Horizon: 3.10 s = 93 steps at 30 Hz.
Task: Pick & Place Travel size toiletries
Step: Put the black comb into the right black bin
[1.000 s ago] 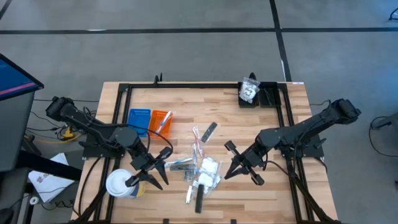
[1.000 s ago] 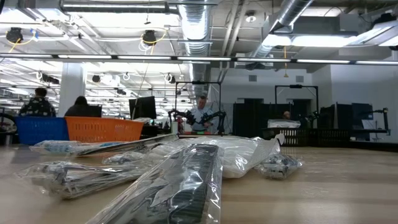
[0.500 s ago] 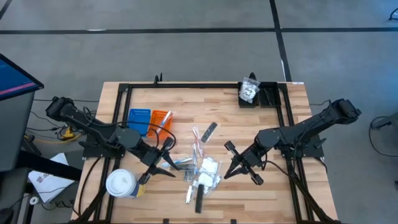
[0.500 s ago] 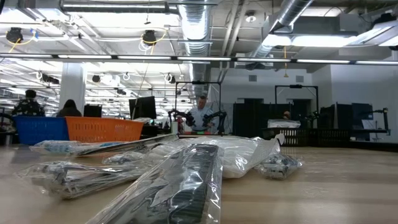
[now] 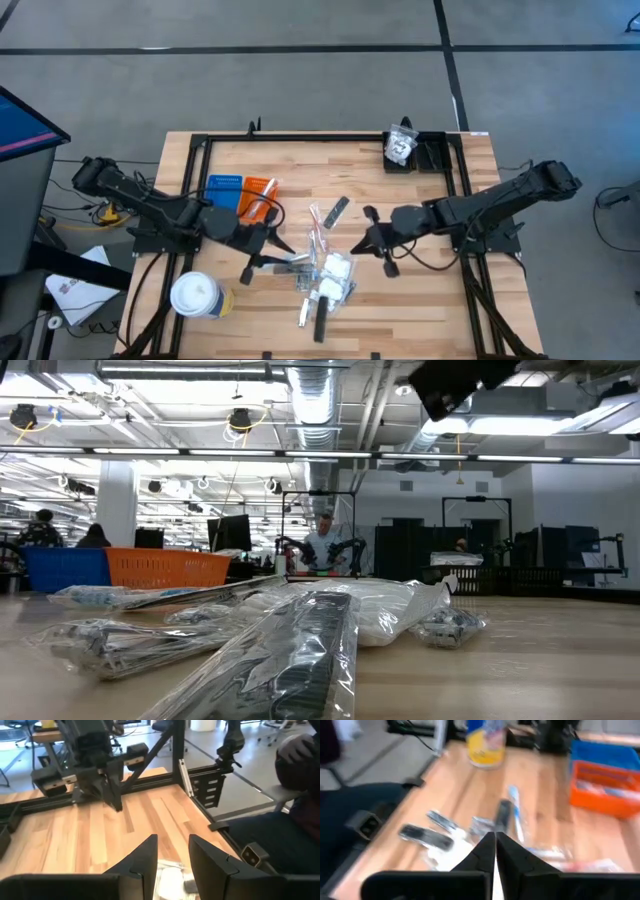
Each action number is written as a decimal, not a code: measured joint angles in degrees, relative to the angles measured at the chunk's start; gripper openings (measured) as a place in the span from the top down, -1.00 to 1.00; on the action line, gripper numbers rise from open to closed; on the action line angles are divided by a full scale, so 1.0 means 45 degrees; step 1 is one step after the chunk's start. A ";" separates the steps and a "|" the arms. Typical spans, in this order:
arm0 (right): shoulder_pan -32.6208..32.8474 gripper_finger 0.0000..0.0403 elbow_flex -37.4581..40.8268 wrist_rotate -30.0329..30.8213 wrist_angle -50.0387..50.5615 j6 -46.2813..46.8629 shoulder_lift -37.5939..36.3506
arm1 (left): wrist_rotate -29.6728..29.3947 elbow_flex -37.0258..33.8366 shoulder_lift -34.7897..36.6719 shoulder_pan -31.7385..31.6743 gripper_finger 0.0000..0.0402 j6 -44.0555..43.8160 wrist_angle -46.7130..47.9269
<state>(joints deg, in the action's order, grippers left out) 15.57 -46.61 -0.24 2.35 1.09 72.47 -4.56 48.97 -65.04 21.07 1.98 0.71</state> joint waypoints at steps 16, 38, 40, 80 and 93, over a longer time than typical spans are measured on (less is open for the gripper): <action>-0.2008 0.34 0.0010 0.3964 0.1193 0.2368 0.2184 | 0.1317 0.0148 -0.2997 -0.2637 0.68 -0.2530 0.0794; -0.2997 0.46 -0.0005 0.3728 0.1145 0.2334 0.3327 | -0.2196 0.0432 -0.1347 -0.2891 0.99 -0.2820 0.3432; -0.2997 0.46 -0.0005 0.3733 0.1131 0.2333 0.3327 | -0.2568 0.0338 -0.1263 -0.2844 0.99 -0.2880 0.3372; -0.3468 0.46 0.0000 0.3733 0.2157 0.2415 0.3322 | -0.1239 0.3098 -0.8795 -0.5019 0.99 -0.1210 0.2241; -0.3321 0.46 0.0000 0.3727 0.1931 0.2333 0.3322 | -0.3294 0.1657 -0.8600 -0.4744 0.99 -0.0160 -0.0857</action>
<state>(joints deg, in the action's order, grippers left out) 0.63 -46.61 16.53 11.04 11.59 87.42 -19.38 56.43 -103.74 -0.28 1.26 -3.14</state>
